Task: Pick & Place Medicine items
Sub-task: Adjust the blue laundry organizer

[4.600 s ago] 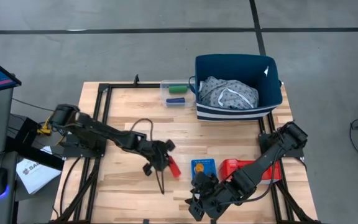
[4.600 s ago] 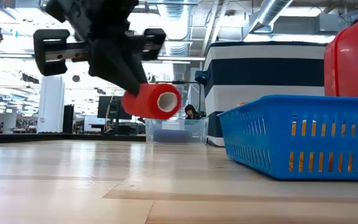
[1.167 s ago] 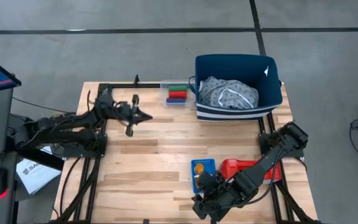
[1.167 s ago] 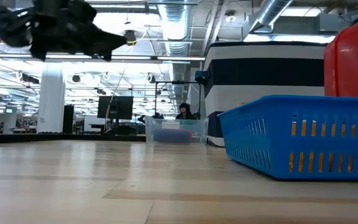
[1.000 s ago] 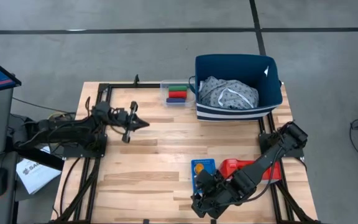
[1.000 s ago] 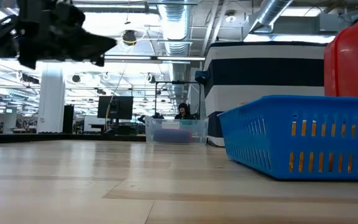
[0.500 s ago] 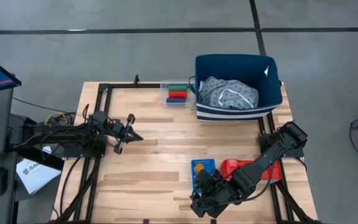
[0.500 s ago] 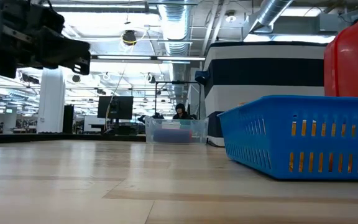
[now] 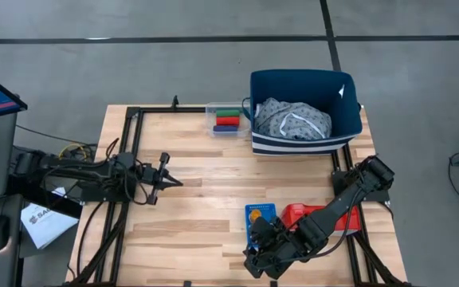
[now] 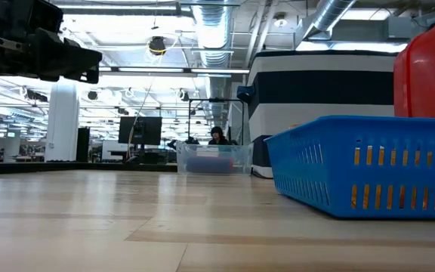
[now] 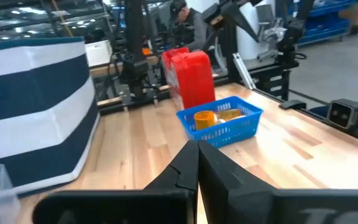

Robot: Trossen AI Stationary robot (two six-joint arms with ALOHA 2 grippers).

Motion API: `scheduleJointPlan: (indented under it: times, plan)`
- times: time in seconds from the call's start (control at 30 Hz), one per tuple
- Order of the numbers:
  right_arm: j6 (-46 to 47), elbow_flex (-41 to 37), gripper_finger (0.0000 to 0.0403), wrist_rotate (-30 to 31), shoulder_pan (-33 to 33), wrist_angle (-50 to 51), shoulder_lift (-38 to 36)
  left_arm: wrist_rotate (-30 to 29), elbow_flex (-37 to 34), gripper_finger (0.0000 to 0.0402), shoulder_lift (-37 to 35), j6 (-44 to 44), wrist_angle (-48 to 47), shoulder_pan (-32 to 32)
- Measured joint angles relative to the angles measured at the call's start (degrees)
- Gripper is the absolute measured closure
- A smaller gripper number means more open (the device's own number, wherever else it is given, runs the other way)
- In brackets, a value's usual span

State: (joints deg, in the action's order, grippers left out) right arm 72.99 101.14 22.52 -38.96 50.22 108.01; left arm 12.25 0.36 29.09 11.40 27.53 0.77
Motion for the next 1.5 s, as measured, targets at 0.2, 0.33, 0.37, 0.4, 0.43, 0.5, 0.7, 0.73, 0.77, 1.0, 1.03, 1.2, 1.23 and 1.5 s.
scheduleJointPlan:
  times: [0.2, 0.33, 0.37, 0.4, 0.43, 0.5, 0.7, 0.73, 0.77, 1.0, 1.03, 1.2, 1.23, 1.5]
  plan:
    - [0.0, 0.0, 0.0184, 0.0, 0.0, 0.1, 0.0, -0.7, 0.0, 0.0401, -6.2, 0.0, -4.1, -0.1]
    - [0.1, 0.0, 0.0184, 0.0, -0.1, 0.1, 0.0, -0.7, 0.0, 0.0401, -11.0, -0.2, -8.5, -0.1]
    - [0.1, 0.0, 0.0184, 0.1, -0.3, 0.1, 0.0, -0.7, 0.0, 0.0401, -12.1, -0.2, -9.9, -0.1]
    - [0.0, 0.0, 0.0184, 0.3, -0.4, 0.1, 0.0, -0.7, 0.0, 0.0401, -13.2, -0.3, -10.9, -0.1]
    - [0.0, 0.0, 0.0184, 0.3, -0.4, 0.1, 0.0, -0.7, 0.0, 0.0401, -14.2, -0.7, -11.9, -0.1]
    - [-0.1, 0.0, 0.0184, 0.6, -0.4, 0.1, 0.0, -0.7, 0.0, 0.0401, -15.9, -1.0, -13.7, -0.1]
    - [-0.1, 0.0, 0.0184, 0.8, -0.4, 0.1, 0.0, -0.7, 0.0, 0.0401, -20.7, -1.0, -18.8, -0.1]
    - [-0.1, 0.0, 0.0184, 0.9, -0.4, 0.1, 0.0, -0.7, 0.0, 0.0401, -21.5, -1.0, -19.9, -0.1]
    - [-0.1, 0.0, 0.0184, 0.9, -0.4, 0.1, 0.0, -0.7, 0.0, 0.0401, -22.3, -1.0, -20.9, -0.1]
    - [-0.1, 0.0, 0.0184, 0.9, -0.4, 0.1, 0.0, -3.3, 0.0, 0.0401, -28.0, -0.9, -24.9, -0.1]
    - [-0.1, 0.0, 0.0184, 0.9, -0.4, 0.1, 0.0, -3.4, 0.1, 0.0401, -28.5, -0.9, -25.0, -0.1]
    - [-0.1, 0.0, 0.0184, 0.8, -0.4, 0.1, 0.0, -10.0, 0.1, 0.0401, -29.0, -0.7, -26.2, -0.1]
    - [-0.1, 0.0, 0.0184, 0.8, -0.6, 0.1, 0.0, -10.5, 0.1, 0.0401, -28.8, -0.7, -26.3, -0.1]
    - [0.0, 0.0, 0.0184, 1.4, -1.1, 0.1, 0.0, -10.6, 0.1, 0.0401, -28.7, -0.7, -26.5, -0.1]
